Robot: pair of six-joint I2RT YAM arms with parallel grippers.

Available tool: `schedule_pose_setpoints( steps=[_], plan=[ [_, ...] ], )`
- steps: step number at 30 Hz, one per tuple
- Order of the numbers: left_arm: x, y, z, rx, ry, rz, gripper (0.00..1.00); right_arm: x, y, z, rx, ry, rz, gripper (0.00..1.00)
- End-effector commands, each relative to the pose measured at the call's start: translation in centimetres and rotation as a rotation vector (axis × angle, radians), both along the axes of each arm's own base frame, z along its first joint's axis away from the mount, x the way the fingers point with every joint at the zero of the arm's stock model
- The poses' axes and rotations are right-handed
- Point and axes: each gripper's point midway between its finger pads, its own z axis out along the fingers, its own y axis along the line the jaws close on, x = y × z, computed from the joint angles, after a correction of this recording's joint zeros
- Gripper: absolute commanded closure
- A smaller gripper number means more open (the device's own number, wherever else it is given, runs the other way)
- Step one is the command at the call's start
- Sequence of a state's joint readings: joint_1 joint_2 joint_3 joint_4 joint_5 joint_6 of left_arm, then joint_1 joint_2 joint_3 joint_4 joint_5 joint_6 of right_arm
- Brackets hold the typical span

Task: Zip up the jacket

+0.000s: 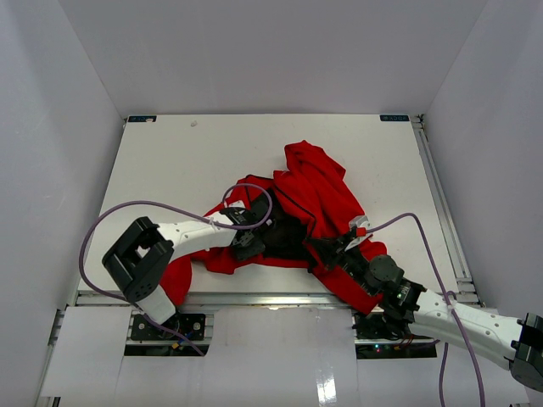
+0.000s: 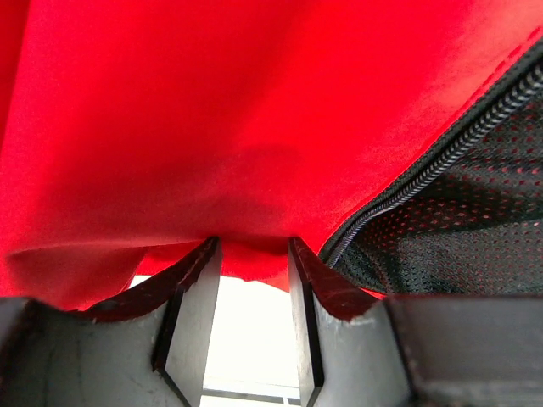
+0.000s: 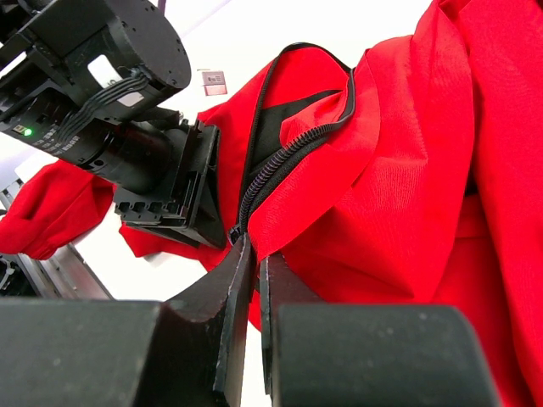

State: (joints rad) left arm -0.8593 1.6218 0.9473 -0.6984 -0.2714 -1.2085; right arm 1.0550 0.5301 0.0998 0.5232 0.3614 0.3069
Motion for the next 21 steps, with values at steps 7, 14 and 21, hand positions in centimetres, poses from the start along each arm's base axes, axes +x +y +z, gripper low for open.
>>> schedule_pose_setpoints(
  steps=[7,14,21],
  plan=[
    [-0.7,0.2,-1.9,0.06,0.076,-0.043,0.86,0.2,-0.3,1.4,0.047,-0.032,-0.02,0.92],
    [-0.6,0.7,-0.6,0.054,0.036,-0.048,1.0,0.2,-0.3,1.2,0.044,-0.027,-0.02,0.92],
    [-0.2,2.2,1.8,0.074,-0.038,-0.029,0.82,0.3,-0.3,1.1,0.04,-0.026,-0.022,0.92]
  ],
)
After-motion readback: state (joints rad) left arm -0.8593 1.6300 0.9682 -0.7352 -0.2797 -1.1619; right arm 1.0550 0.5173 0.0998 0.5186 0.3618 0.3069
